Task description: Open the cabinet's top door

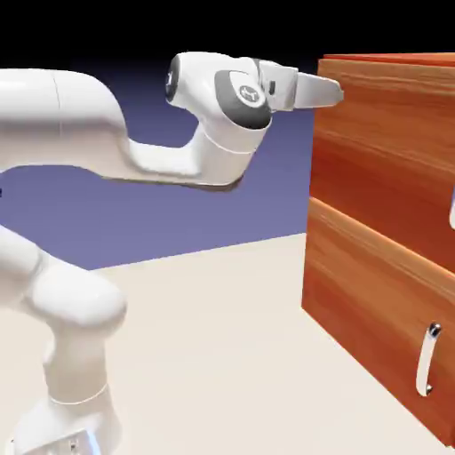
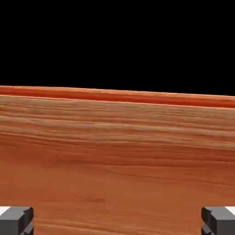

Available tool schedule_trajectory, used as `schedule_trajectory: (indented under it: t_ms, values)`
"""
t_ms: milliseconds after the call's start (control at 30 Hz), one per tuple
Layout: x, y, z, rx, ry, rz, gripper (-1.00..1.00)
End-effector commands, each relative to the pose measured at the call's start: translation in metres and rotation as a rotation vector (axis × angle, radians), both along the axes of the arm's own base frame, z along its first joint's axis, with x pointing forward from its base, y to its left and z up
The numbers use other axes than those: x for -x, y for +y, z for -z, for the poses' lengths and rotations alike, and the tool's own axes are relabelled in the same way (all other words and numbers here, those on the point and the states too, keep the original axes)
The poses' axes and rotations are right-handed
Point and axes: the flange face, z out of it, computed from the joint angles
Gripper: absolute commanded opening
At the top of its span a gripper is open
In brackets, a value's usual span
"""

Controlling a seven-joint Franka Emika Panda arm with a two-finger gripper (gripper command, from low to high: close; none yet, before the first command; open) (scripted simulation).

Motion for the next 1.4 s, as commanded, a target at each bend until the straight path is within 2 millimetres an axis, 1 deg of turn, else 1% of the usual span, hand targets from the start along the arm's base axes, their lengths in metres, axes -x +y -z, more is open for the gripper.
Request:
schedule_trajectory:
  t_ms: [0,133,267,367,500,600,733,1000,1033,1200,1233,1267,1367]
  values:
    - [-0.001,-0.005,-0.001,-0.003,-0.012,0.001,0.00]
    - [-0.005,-0.029,0.000,-0.017,-0.054,0.005,0.00]
    - [-0.012,-0.054,0.007,-0.030,-0.087,0.012,0.00]
    - [-0.019,-0.073,0.016,-0.038,-0.104,0.018,0.00]
    - [-0.032,-0.100,0.033,-0.047,-0.119,0.029,0.00]
    - [-0.042,-0.119,0.049,-0.052,-0.123,0.037,0.00]
    - [-0.059,-0.146,0.075,-0.056,-0.119,0.049,0.00]
    - [-0.094,-0.195,0.142,-0.051,-0.080,0.074,0.00]
    - [-0.094,-0.195,0.142,-0.051,-0.080,0.074,0.00]
    - [-0.144,-0.193,0.142,-0.051,-0.080,0.074,0.00]
    - [-0.144,-0.193,0.142,-0.051,-0.080,0.074,-1.00]
    - [-0.144,-0.193,0.142,-0.051,-0.080,0.074,-1.00]
    - [-0.122,-0.187,0.142,-0.049,-0.081,0.117,-1.00]
